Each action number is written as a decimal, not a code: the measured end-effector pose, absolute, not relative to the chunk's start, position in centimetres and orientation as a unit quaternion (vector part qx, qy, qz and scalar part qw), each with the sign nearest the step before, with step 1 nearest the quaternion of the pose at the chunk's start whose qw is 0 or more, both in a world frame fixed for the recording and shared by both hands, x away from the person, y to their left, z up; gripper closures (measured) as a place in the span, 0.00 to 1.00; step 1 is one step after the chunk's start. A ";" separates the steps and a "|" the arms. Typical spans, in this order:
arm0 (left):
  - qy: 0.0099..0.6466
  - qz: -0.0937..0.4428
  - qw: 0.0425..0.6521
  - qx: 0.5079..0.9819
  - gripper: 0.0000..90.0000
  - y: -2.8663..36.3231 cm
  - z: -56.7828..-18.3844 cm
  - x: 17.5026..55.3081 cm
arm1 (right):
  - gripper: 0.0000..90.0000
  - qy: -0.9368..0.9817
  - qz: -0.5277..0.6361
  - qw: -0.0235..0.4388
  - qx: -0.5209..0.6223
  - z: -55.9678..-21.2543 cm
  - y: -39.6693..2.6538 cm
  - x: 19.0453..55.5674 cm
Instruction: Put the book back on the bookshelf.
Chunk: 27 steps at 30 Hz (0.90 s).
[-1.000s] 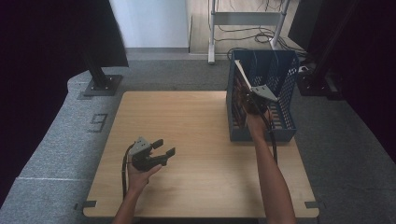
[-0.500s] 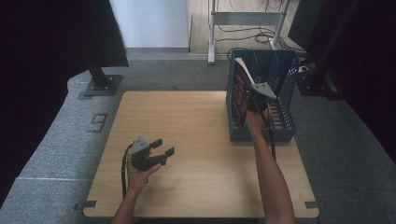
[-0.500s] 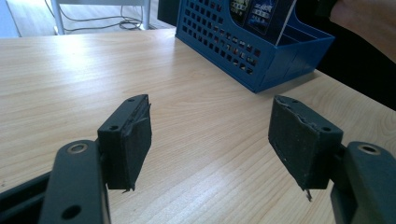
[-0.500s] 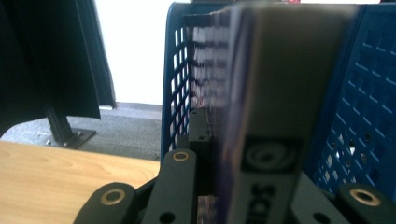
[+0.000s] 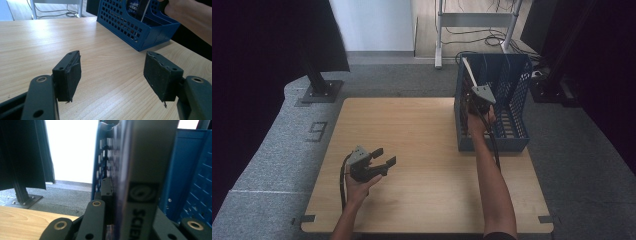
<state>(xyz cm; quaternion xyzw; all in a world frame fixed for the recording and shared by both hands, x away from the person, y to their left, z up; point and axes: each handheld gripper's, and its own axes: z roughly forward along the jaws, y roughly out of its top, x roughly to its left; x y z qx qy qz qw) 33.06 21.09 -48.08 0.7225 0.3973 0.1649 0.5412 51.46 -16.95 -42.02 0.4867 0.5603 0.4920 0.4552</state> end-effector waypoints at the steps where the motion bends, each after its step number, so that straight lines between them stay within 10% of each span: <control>1: 0.397 0.165 0.541 0.722 0.34 21.1 -48.1 33.1 | 0.91 0.562 0.492 0.458 0.483 -42.1 -16.8 51.5; 27: 0.395 0.163 0.540 0.725 0.34 21.0 -48.1 33.0 | 0.80 0.599 0.509 0.433 0.441 -42.2 -16.9 51.6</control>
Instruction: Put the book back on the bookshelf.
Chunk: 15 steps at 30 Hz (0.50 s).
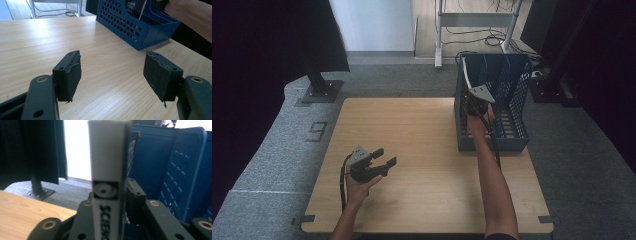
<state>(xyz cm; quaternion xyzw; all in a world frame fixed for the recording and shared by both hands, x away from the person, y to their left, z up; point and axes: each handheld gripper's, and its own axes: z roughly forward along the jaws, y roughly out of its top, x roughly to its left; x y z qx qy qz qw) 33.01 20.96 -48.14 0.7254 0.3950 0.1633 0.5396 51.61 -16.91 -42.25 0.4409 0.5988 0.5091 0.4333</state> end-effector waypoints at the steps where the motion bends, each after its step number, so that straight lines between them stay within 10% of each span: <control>1: 0.395 0.163 0.540 0.725 0.34 20.9 -48.1 33.0 | 0.78 0.602 0.509 0.432 0.438 -42.2 -16.9 51.5; 15: 0.393 0.162 0.538 0.728 0.34 20.8 -48.2 33.0 | 0.52 0.621 0.515 0.402 0.433 -42.6 -16.9 51.0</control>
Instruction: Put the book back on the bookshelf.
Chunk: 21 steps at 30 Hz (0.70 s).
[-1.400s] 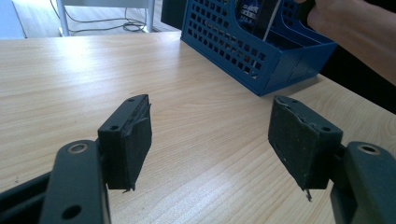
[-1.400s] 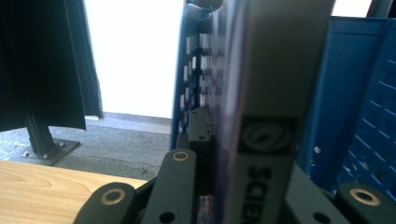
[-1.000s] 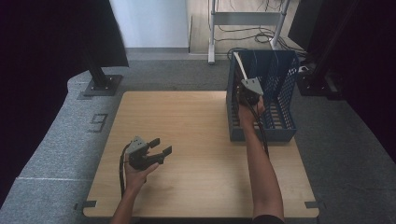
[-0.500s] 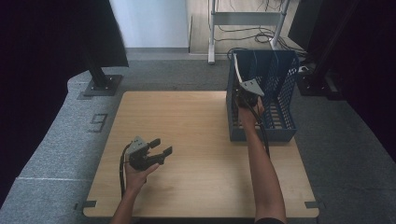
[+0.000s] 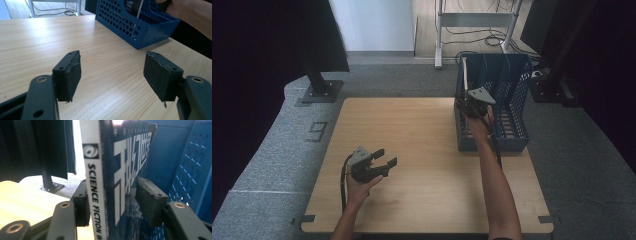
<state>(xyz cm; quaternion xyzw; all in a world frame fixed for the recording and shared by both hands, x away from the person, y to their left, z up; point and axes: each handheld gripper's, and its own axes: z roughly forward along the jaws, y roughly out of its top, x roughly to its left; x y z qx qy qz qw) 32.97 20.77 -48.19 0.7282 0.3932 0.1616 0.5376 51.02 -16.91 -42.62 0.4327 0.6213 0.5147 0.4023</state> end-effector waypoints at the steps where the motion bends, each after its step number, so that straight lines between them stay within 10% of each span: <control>1: 0.393 0.162 0.538 0.728 0.34 20.8 -48.2 32.9 | 0.51 0.623 0.516 0.398 0.434 -42.6 -17.0 51.0; 21: 0.396 0.165 0.536 0.727 0.34 20.9 -48.1 32.9 | 0.45 0.623 0.534 0.375 0.432 -41.4 -18.1 48.3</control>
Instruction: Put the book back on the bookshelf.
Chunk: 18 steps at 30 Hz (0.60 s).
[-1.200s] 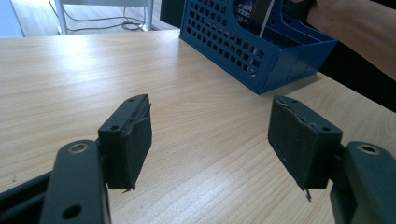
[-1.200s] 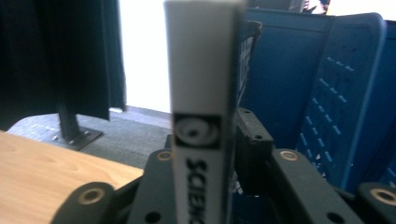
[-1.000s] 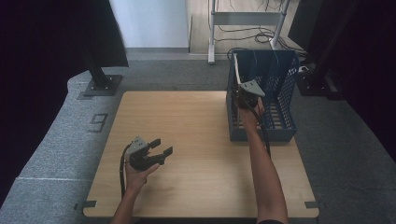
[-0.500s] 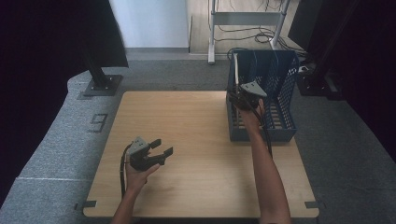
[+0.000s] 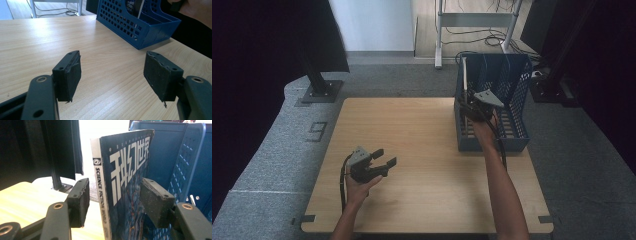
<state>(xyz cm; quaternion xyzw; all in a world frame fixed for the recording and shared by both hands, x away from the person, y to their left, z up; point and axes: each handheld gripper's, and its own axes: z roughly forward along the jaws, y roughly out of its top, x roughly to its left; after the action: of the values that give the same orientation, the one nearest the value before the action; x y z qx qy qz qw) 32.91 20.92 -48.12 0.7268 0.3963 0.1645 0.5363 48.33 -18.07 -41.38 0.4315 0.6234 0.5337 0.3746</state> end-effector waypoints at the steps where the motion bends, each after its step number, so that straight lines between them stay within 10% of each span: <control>1: 0.397 0.165 0.536 0.727 0.34 20.9 -48.1 32.9 | 0.45 0.625 0.533 0.372 0.433 -41.4 -18.1 48.2; 18: 0.400 0.163 0.529 0.731 0.34 20.9 -48.5 33.0 | 0.47 0.636 0.551 0.336 0.423 -41.6 -18.7 44.5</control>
<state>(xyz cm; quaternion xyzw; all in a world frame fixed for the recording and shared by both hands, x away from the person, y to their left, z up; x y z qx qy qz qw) 33.04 20.85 -48.47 0.7306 0.3999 0.1631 0.5288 44.53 -18.67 -41.59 0.4230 0.6363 0.5511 0.3355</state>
